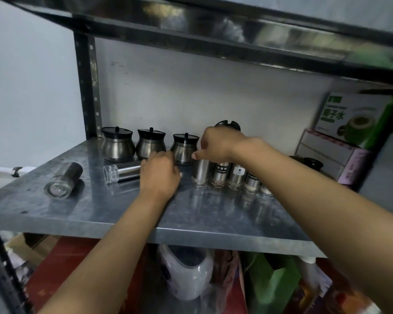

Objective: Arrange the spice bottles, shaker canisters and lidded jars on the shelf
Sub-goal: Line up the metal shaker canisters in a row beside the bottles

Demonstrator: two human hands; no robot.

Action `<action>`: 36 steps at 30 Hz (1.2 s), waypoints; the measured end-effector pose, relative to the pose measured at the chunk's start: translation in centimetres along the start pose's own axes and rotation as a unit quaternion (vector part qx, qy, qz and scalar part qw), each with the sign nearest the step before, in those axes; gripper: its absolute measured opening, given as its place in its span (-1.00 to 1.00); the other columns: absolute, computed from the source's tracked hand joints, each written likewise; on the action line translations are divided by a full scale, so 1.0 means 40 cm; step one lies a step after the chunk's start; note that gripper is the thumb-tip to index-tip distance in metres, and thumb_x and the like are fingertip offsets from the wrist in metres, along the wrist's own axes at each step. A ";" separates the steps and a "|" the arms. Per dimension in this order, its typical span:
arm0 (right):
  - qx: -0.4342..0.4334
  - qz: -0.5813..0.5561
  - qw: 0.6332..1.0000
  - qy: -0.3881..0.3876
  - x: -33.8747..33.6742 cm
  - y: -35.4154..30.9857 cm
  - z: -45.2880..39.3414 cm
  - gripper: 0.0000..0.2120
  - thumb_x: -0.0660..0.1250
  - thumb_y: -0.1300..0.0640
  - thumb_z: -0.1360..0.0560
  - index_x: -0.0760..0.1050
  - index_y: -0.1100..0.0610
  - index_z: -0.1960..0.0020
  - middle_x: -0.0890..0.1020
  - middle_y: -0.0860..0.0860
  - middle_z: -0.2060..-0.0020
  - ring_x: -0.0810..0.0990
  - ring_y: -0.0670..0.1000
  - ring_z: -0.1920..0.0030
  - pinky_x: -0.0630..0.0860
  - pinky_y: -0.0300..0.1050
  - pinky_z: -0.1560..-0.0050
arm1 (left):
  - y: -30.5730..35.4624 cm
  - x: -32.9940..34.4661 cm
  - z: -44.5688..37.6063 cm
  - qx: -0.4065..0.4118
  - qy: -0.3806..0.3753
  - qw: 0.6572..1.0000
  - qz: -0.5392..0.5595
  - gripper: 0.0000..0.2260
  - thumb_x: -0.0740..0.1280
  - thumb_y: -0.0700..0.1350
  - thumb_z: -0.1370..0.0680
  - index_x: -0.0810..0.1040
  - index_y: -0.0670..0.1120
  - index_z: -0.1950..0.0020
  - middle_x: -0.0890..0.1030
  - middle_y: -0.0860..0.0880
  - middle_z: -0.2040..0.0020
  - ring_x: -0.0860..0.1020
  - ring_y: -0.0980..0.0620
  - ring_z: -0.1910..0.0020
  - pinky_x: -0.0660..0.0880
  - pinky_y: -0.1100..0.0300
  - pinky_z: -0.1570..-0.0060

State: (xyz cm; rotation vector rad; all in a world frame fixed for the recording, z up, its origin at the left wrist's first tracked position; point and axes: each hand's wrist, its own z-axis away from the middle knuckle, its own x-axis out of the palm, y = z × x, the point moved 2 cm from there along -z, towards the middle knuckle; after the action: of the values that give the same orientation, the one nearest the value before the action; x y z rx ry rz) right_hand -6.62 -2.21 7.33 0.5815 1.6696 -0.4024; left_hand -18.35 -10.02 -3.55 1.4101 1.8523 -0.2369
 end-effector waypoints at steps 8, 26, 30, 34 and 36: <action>0.001 -0.121 0.992 -0.043 0.014 0.017 -0.013 -0.84 0.47 0.08 -0.42 0.66 0.15 0.05 0.69 0.04 0.13 0.63 0.05 0.07 0.55 -0.14 0.04 | 0.009 -0.008 0.005 0.008 -0.018 1.000 0.001 -0.89 0.22 -0.20 -0.46 0.50 -0.17 0.08 0.59 -0.17 0.04 0.48 -0.20 -0.03 0.36 0.02 0.09; 0.012 -0.135 0.991 -0.018 0.034 0.040 -0.018 -0.73 0.50 -0.03 -0.38 0.65 0.12 0.03 0.67 0.00 0.17 0.62 0.03 0.09 0.55 -0.14 0.05 | 0.012 -0.002 0.002 0.012 -0.051 0.999 0.007 -0.88 0.23 -0.22 -0.46 0.48 -0.20 0.04 0.56 -0.18 0.00 0.44 -0.17 -0.06 0.40 0.03 0.09; -0.003 -0.160 0.986 -0.045 0.024 0.034 -0.013 -0.74 0.50 0.13 -0.39 0.64 0.08 -0.07 0.66 -0.04 0.04 0.60 -0.03 0.01 0.53 -0.17 -0.05 | 0.015 -0.002 0.004 0.026 -0.058 0.998 0.003 -0.86 0.24 -0.20 -0.46 0.46 -0.17 0.01 0.55 -0.17 0.01 0.45 -0.17 -0.03 0.40 0.01 0.11; -0.017 -0.140 0.988 -0.057 0.022 0.031 -0.007 -0.89 0.45 0.16 -0.42 0.54 0.04 0.23 0.55 -0.07 0.30 0.53 -0.02 0.21 0.45 -0.21 0.26 | 0.013 0.005 0.003 0.040 -0.061 0.997 0.006 -0.72 0.22 -0.13 -0.47 0.49 -0.13 -0.17 0.57 -0.14 -0.10 0.45 -0.16 -0.13 0.39 -0.02 -0.06; -0.016 -0.135 0.990 -0.032 0.019 0.030 -0.007 -0.75 0.45 -0.01 -0.43 0.61 0.14 0.01 0.66 0.02 0.09 0.61 0.06 0.03 0.58 -0.08 0.03 | 0.012 0.005 0.002 0.052 -0.054 0.997 0.010 -0.60 0.21 -0.09 -0.47 0.45 -0.10 -0.30 0.53 -0.11 -0.25 0.40 -0.14 -0.26 0.35 -0.05 -0.25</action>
State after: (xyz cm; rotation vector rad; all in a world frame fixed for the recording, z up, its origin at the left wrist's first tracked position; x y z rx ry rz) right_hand -6.24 -0.96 6.72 0.3146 1.6951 -0.5826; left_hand -17.90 -9.72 -3.60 1.4560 1.7585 -0.3979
